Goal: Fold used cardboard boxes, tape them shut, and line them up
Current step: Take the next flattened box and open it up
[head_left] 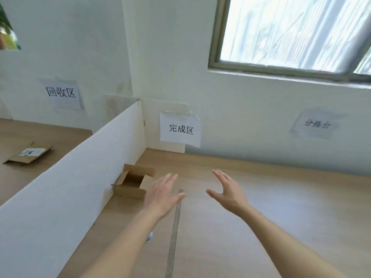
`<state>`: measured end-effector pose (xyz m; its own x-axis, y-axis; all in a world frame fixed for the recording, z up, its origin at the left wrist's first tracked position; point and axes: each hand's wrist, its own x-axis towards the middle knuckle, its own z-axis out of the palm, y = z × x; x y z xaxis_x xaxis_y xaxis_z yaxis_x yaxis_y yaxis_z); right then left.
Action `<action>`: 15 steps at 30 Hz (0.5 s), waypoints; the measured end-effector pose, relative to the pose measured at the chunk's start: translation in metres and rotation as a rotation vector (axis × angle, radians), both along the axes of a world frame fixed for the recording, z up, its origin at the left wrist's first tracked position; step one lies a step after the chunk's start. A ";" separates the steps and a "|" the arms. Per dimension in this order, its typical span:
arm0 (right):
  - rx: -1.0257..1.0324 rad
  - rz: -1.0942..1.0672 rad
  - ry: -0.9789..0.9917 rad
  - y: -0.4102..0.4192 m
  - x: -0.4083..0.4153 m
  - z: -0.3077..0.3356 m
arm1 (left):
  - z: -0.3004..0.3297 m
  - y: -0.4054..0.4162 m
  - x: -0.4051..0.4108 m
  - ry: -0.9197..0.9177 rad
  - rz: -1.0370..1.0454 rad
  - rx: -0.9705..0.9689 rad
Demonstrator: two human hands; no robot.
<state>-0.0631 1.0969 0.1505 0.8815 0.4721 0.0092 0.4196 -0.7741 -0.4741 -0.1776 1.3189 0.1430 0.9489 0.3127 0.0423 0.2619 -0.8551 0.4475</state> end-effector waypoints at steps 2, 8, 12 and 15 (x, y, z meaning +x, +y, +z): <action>0.027 -0.061 -0.064 -0.062 -0.019 0.044 | 0.042 -0.056 0.001 -0.064 -0.060 0.050; -0.015 -0.231 -0.231 -0.292 -0.107 0.153 | 0.152 -0.277 -0.028 -0.237 -0.260 0.097; -0.104 -0.396 -0.281 -0.460 -0.179 0.204 | 0.204 -0.433 -0.060 -0.314 -0.412 0.077; -0.193 -0.531 -0.291 -0.579 -0.232 0.231 | 0.230 -0.543 -0.084 -0.337 -0.537 0.057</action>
